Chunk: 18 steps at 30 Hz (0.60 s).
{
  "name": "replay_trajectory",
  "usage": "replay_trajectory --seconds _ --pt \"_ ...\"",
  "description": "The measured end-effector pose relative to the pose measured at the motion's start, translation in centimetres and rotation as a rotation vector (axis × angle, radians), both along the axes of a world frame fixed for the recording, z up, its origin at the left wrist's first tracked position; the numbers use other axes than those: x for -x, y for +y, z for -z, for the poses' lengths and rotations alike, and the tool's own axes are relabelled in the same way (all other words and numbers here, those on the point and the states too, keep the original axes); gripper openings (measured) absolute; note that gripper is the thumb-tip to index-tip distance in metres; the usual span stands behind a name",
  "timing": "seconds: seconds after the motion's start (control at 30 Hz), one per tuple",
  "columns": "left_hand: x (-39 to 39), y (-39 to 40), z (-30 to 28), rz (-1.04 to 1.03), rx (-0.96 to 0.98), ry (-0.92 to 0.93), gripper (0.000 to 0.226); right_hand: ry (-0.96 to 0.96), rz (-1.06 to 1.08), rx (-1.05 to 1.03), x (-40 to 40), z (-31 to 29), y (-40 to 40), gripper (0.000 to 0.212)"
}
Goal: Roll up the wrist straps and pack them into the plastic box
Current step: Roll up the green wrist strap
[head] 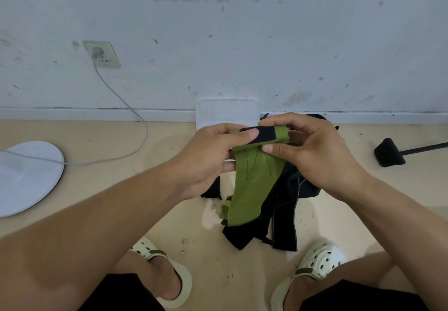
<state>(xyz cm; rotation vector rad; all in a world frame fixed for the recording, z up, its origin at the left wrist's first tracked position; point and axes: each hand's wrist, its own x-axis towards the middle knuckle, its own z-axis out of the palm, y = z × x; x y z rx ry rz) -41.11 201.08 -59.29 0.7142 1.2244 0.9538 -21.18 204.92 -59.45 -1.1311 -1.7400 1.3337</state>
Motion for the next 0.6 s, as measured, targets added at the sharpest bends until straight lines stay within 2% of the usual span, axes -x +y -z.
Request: replay_trajectory --seconds 0.17,0.27,0.43,0.6 --pt "0.19 0.03 -0.06 -0.075 -0.091 0.008 0.031 0.036 -0.022 0.204 -0.12 -0.98 0.11 0.05" --pt "0.23 -0.07 -0.11 -0.068 -0.133 0.042 0.037 0.06 -0.05 0.271 -0.1 -1.02 0.33 0.049" --pt "0.51 -0.15 0.13 -0.004 -0.179 0.151 0.046 0.082 -0.048 0.27 -0.15 -0.86 0.14 0.044" --pt "0.58 0.07 -0.13 0.038 -0.167 0.158 0.058 0.098 -0.014 0.241 -0.04 -1.12 0.04 0.035"
